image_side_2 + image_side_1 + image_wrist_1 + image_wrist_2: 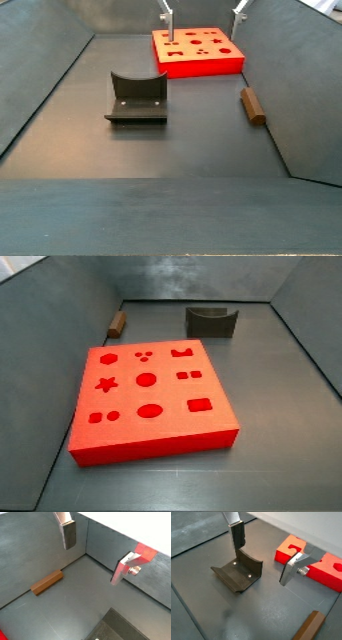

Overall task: Pick up the hexagon object. Move up. Place the hexagon object on the fixture. Regrasp the hexagon object. Move to above the board. Insert the hexagon object.
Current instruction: Pick up the hexagon object.

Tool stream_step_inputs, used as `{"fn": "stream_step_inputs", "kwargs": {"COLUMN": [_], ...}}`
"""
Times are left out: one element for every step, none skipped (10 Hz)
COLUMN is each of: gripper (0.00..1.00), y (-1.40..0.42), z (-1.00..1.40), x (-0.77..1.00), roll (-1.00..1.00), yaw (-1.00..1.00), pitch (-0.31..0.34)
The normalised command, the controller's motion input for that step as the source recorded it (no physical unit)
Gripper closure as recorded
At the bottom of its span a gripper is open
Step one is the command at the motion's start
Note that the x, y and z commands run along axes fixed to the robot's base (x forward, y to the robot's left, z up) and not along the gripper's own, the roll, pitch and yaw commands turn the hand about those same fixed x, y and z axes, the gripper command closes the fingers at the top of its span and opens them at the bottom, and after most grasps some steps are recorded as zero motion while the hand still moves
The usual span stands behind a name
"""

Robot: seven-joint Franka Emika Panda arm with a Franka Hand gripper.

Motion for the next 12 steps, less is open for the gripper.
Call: {"fn": "stream_step_inputs", "kwargs": {"gripper": [0.0,0.0,0.0,0.0,0.0,0.0,0.0,0.0,0.0,0.0,0.0,0.0], "y": [-0.02,0.0,0.0,0.0,-0.04,0.0,0.0,0.0,0.0,-0.06,0.0,0.0], "z": [-0.06,-0.22,-0.43,-0.71,-0.89,-0.89,-0.99,-0.95,-0.7,-0.37,0.0,-0.14], "x": [-0.43,-0.83,-0.68,-0.81,-0.79,-0.67,-0.81,-0.83,-0.48,-0.36,-0.08,-0.48], "roll": [0.0,0.0,0.01,0.09,0.06,0.05,0.1,0.12,0.08,0.03,0.0,0.0], "yaw": [-0.02,0.0,0.33,0.33,0.35,0.43,0.4,0.37,0.21,0.02,0.0,0.0], "pitch": [-0.003,-0.191,-0.236,-0.151,-0.156,-0.166,-0.106,-0.107,-0.174,-0.21,0.0,0.0]}}
